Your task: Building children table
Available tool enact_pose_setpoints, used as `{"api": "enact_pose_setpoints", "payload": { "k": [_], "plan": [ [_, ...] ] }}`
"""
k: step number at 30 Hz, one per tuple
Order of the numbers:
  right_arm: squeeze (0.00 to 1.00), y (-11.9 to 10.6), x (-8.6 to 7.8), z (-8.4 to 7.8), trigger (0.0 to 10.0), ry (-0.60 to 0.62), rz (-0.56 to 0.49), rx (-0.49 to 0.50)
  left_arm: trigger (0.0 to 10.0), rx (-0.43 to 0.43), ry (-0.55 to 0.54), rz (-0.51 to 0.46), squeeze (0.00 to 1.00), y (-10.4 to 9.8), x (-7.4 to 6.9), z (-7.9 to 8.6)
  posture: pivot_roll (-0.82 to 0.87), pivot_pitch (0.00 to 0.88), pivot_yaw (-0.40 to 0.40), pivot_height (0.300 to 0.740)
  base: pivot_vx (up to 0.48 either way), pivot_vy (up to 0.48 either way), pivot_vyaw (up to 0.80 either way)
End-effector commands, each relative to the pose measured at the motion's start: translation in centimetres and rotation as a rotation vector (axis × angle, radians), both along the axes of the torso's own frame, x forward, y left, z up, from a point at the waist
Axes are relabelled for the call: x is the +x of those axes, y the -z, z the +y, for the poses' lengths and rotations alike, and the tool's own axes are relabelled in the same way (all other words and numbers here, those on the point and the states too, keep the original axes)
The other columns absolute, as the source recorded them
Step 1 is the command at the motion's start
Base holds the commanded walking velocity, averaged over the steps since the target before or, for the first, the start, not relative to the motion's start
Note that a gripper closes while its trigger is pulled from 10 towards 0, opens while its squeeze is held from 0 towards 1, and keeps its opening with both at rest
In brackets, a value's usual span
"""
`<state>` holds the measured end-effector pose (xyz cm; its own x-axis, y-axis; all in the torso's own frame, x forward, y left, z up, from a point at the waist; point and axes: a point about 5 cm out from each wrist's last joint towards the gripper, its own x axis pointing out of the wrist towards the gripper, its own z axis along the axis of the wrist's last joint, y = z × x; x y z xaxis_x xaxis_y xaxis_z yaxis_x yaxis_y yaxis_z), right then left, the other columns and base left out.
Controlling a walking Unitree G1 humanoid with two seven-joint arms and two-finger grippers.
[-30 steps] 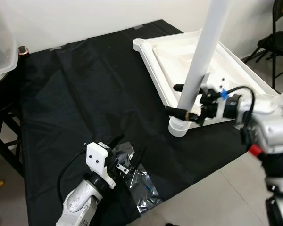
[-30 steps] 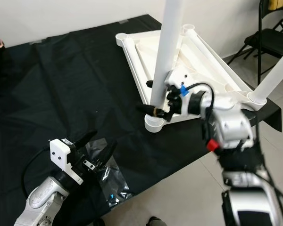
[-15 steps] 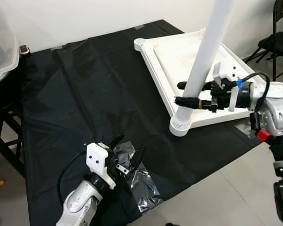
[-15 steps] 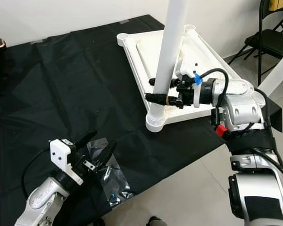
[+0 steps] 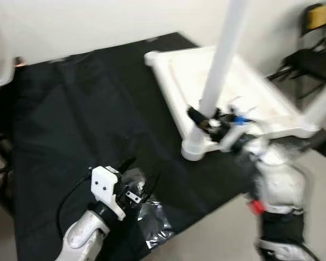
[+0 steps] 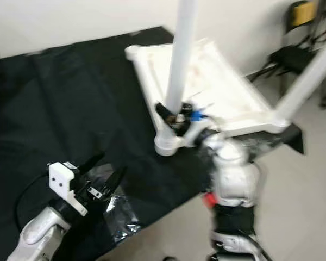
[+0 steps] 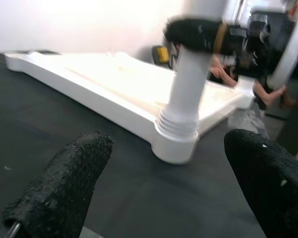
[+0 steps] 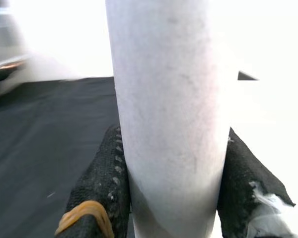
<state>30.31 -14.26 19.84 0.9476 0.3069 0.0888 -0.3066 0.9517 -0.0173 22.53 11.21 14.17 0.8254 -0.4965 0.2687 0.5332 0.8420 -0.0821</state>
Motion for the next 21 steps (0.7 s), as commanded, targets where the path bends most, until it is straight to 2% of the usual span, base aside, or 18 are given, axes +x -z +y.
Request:
{"api": "enact_pose_setpoints", "payload": {
  "k": [1, 7, 8, 9, 10, 11, 12, 15, 17, 18, 21],
  "plan": [
    [0.00, 7.1, -1.4, -0.8, 0.0, 0.070, 0.368, -0.006, 10.0, 0.015, -0.012, 0.022, 0.00, 0.4, -0.2, 0.5, 0.01, 0.216, 0.024, 0.740, 0.000, 0.000, 0.00],
    [0.00, 5.6, -0.4, 0.4, 0.0, 0.042, 0.316, -0.017, 10.0, 0.012, -0.002, 0.025, 0.00, 0.5, -0.1, 0.3, 0.01, 0.204, 0.013, 0.740, 0.000, 0.000, 0.00],
    [0.00, 5.3, -0.4, 0.7, 7.9, 0.046, 0.317, -0.031, 10.0, 0.013, -0.006, 0.024, 0.00, 0.5, -0.1, 0.3, 0.01, 0.202, 0.012, 0.740, 0.000, 0.000, 0.00],
    [0.00, 5.3, -0.4, 0.7, 7.9, 0.046, 0.317, -0.031, 10.0, 0.013, -0.006, 0.024, 0.00, 0.5, -0.1, 0.3, 0.01, 0.202, 0.012, 0.740, 0.000, 0.000, 0.00],
    [0.17, 5.0, -0.4, 1.1, 10.0, 0.041, 0.315, -0.037, 10.0, 0.013, -0.009, 0.023, 0.00, 0.5, -0.1, 0.3, 0.02, 0.199, 0.011, 0.740, 0.000, 0.000, 0.00],
    [0.17, 4.6, -0.5, 1.3, 10.0, 0.057, 0.301, -0.035, 10.0, 0.014, -0.011, 0.023, 0.00, 0.6, -0.1, 0.3, 0.02, 0.197, 0.009, 0.740, 0.000, 0.000, 0.00],
    [1.00, 4.0, -0.5, 1.4, 10.0, 0.053, 0.283, -0.022, 10.0, 0.013, -0.012, 0.024, 0.00, 0.6, -0.1, 0.3, 0.02, 0.196, 0.008, 0.740, 0.000, 0.000, 0.00],
    [1.00, 2.5, 0.0, 1.6, 10.0, 0.019, 0.209, 0.012, 10.0, 0.012, -0.010, 0.025, 0.00, 0.6, -0.1, 0.3, 0.01, 0.193, 0.007, 0.740, 0.000, 0.000, 0.00],
    [1.00, 0.8, 0.5, 1.6, 10.0, -0.066, 0.117, 0.004, 10.0, 0.011, -0.007, 0.025, 0.00, 0.6, -0.1, 0.2, 0.01, 0.192, 0.008, 0.740, 0.000, 0.000, 0.00],
    [1.00, 0.8, 0.5, 1.6, 10.0, -0.066, 0.117, 0.004, 10.0, 0.011, -0.007, 0.025, 0.00, 0.6, -0.1, 0.2, 0.01, 0.192, 0.008, 0.740, 0.000, 0.000, 0.00],
    [1.00, -0.7, 0.4, 2.3, 10.0, -0.338, 0.035, -0.199, 10.0, 0.008, -0.007, 0.025, 0.00, 0.6, -0.1, 0.1, 0.01, 0.195, 0.007, 0.740, 0.000, 0.000, 0.00]
  ]
}}
